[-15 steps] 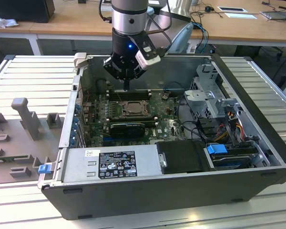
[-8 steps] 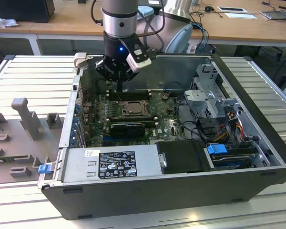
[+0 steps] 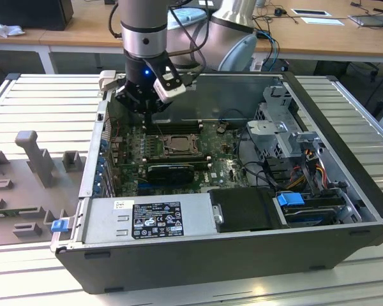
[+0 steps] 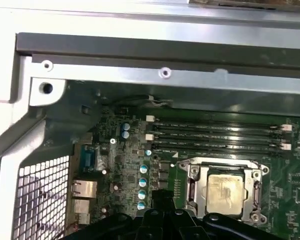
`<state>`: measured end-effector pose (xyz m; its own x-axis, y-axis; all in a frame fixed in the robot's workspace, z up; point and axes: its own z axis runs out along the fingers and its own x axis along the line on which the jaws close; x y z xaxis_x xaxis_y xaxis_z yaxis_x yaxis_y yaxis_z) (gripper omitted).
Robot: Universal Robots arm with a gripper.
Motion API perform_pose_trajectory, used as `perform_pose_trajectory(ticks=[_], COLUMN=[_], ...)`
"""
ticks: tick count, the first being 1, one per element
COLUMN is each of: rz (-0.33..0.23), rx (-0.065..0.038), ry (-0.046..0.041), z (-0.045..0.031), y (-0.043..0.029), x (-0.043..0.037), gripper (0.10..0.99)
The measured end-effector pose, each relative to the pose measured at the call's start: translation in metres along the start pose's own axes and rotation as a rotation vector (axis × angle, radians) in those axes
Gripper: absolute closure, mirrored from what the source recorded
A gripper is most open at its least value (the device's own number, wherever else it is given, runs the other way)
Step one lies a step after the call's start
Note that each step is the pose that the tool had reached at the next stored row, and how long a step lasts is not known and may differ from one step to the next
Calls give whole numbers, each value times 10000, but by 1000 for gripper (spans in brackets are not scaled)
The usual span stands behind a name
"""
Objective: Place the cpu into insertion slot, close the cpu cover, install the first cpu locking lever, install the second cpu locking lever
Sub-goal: 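Install the first cpu locking lever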
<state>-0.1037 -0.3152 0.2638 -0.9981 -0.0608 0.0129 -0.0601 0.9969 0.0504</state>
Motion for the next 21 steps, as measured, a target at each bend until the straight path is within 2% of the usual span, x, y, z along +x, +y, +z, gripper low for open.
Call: perform_pose_trajectory(ticks=[4,5,6,7,10,21], rz=[-1,0,-1,-2,-1,-1], rx=[-29,-35,-34,-35,-35,-34], ry=[-3,-4,-2,-3,-4,-2], z=[49,69,71,71,69,65], y=[103,203,225,231,223,208], x=[7,8,6,-7,-137,-383], gripper=[980,980,980,980,980,980])
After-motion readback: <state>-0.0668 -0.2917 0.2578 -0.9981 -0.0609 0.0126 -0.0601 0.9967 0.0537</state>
